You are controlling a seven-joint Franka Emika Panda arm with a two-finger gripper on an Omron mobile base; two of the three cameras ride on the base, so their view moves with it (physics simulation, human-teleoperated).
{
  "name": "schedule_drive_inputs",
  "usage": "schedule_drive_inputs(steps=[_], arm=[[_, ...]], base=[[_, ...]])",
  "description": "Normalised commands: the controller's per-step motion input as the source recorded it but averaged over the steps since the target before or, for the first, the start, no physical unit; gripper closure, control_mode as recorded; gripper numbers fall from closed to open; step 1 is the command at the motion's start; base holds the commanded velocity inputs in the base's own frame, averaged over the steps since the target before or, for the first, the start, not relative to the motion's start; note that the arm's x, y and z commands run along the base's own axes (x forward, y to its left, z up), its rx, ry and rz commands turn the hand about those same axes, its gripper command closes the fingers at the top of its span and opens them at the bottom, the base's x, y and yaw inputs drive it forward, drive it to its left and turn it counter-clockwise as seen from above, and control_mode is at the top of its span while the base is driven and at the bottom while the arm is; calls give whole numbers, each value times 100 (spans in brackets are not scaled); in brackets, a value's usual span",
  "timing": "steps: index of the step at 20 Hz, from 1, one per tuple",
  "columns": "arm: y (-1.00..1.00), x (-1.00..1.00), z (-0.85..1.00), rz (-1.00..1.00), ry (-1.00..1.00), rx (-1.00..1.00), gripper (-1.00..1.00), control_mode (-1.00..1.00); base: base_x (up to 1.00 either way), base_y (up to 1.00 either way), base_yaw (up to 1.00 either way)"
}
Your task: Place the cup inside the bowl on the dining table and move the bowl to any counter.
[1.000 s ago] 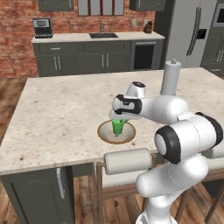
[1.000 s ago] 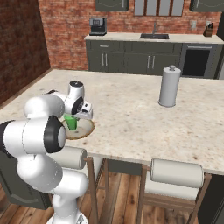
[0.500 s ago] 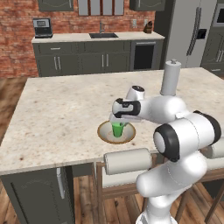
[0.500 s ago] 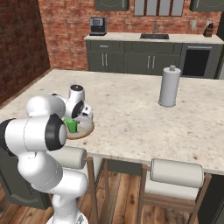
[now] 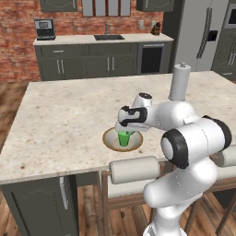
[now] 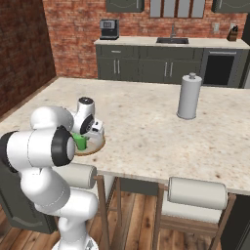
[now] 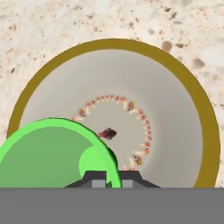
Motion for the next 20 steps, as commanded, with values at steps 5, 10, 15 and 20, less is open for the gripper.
schedule_drive_inputs(steps=[5, 10, 15, 20], arm=[[0, 0, -5, 0, 0, 0, 100, -100], [0, 0, -8, 0, 0, 0, 100, -100], [0, 0, -5, 0, 0, 0, 100, -100], [0, 0, -4, 0, 0, 0, 100, -100]], base=[[0, 0, 0], [0, 0, 0], [0, 0, 0], [0, 0, 0]])
